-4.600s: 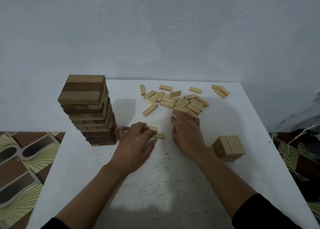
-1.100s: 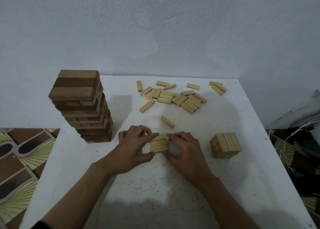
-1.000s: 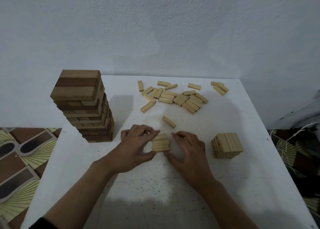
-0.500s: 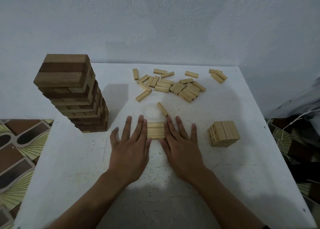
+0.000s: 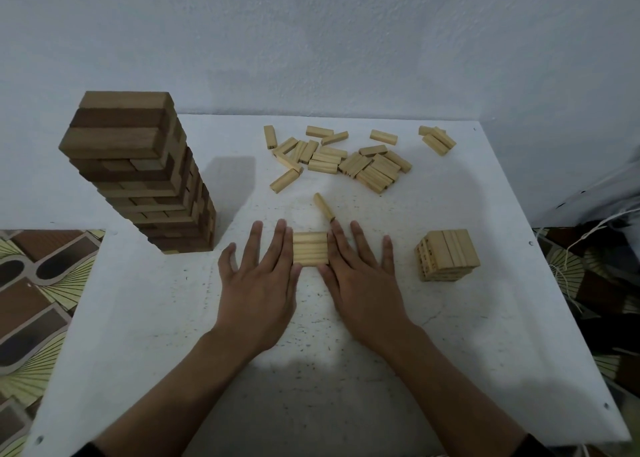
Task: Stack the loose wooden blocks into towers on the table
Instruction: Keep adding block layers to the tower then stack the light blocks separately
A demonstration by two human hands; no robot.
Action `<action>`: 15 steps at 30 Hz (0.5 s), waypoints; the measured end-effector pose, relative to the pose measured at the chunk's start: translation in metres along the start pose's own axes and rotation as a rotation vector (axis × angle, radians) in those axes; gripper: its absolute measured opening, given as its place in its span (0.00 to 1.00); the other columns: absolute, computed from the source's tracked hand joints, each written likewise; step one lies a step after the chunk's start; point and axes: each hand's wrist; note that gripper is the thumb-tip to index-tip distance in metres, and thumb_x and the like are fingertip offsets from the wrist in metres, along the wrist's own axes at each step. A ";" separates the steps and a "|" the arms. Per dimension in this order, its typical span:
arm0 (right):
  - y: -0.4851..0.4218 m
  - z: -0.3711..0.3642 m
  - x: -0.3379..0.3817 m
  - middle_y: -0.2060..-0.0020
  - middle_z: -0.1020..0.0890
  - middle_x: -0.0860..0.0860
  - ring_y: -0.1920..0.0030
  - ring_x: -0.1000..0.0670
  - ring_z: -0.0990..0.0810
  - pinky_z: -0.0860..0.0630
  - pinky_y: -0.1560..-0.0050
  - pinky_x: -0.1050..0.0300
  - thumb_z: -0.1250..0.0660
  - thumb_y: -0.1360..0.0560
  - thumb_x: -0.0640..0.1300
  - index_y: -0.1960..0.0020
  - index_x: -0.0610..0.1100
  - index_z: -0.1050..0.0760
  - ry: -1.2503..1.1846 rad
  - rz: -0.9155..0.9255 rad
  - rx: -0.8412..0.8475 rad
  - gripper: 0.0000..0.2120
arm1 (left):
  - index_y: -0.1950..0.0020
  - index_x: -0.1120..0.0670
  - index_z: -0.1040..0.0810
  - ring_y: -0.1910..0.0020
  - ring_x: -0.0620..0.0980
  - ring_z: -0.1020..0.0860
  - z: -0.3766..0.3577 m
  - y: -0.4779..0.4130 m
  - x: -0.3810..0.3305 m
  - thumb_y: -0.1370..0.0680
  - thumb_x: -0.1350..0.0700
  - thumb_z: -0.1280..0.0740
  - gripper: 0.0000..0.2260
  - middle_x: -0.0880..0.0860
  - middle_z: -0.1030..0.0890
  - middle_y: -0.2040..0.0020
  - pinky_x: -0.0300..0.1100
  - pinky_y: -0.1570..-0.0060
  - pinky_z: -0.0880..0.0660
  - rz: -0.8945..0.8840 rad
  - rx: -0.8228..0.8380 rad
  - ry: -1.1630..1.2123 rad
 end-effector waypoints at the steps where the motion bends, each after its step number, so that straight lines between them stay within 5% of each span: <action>1: 0.000 0.000 0.001 0.20 0.41 0.49 0.20 0.43 0.46 0.45 0.26 0.28 0.58 0.15 0.57 0.21 0.43 0.39 0.004 -0.004 0.002 0.30 | 0.19 0.57 0.40 0.19 0.60 0.45 0.000 0.000 0.000 0.15 0.46 0.57 0.28 0.54 0.41 0.19 0.65 0.30 0.41 -0.001 0.003 -0.001; 10: -0.001 0.015 0.000 0.20 0.43 0.52 0.19 0.48 0.49 0.52 0.22 0.35 0.56 0.17 0.62 0.19 0.46 0.43 -0.090 -0.007 0.036 0.32 | 0.20 0.58 0.39 0.20 0.60 0.43 0.005 0.001 0.007 0.15 0.44 0.57 0.29 0.55 0.39 0.19 0.66 0.32 0.38 -0.050 0.031 0.020; 13: -0.006 0.034 -0.006 0.29 0.27 0.49 0.28 0.48 0.32 0.34 0.29 0.41 0.41 0.21 0.61 0.24 0.44 0.33 -0.268 -0.027 -0.071 0.31 | 0.18 0.53 0.43 0.19 0.55 0.46 0.005 -0.002 0.015 0.16 0.38 0.56 0.31 0.51 0.41 0.19 0.64 0.31 0.41 -0.052 0.010 0.133; 15: -0.014 0.045 -0.009 0.35 0.25 0.50 0.35 0.49 0.30 0.29 0.35 0.45 0.33 0.23 0.59 0.26 0.44 0.31 -0.365 -0.013 -0.054 0.31 | 0.19 0.49 0.44 0.20 0.52 0.44 0.011 -0.007 0.022 0.19 0.33 0.51 0.33 0.48 0.38 0.20 0.61 0.31 0.41 -0.046 -0.008 0.221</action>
Point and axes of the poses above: each hand's wrist, its own y-axis away from the middle knuckle, its own z-axis out of the back of the hand, x = y × z
